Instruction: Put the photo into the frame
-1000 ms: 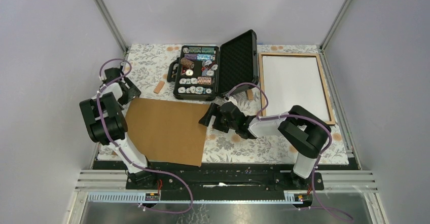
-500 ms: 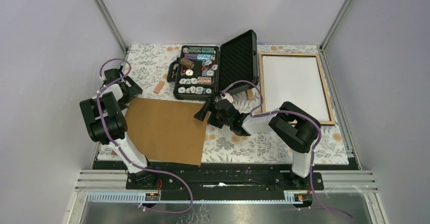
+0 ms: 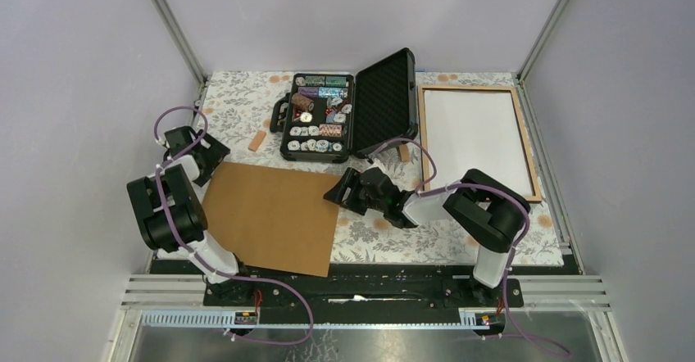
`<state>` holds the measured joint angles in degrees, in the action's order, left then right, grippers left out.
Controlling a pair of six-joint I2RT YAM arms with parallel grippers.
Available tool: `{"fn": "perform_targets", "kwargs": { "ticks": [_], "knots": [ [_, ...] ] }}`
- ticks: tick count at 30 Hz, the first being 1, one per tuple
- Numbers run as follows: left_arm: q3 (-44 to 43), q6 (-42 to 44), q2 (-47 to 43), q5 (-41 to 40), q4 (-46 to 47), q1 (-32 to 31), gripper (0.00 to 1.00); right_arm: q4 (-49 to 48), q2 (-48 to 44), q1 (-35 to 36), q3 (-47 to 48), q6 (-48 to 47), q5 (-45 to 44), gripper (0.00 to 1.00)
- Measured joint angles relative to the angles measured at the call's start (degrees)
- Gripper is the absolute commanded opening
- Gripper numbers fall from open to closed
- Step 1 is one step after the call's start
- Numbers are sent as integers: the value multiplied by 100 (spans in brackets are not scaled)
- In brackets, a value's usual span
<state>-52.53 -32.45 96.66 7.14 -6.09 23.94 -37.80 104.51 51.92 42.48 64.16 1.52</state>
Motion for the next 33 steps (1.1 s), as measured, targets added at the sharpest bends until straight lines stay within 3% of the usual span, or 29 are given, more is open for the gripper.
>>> {"fn": "perform_targets", "kwargs": {
  "ticks": [10,17,21,26,33],
  "knots": [
    [608,-494,-553,348,636,127,98,120,-804,-2,-302,-31,37,58],
    [1150,-1178,-776,1672,605,-92,98,-896,-1445,105,-254,-74,269,58],
    [1294,-1357,-855,1996,619,-87,98,-970,-1491,109,-188,-118,232,64],
    [1257,-1172,-1062,1888,164,-92,99,-28,-1609,111,-190,-168,-168,81],
    [208,-684,-1331,629,-745,-103,99,1078,-1423,111,-142,-162,-396,93]
  ]
}}
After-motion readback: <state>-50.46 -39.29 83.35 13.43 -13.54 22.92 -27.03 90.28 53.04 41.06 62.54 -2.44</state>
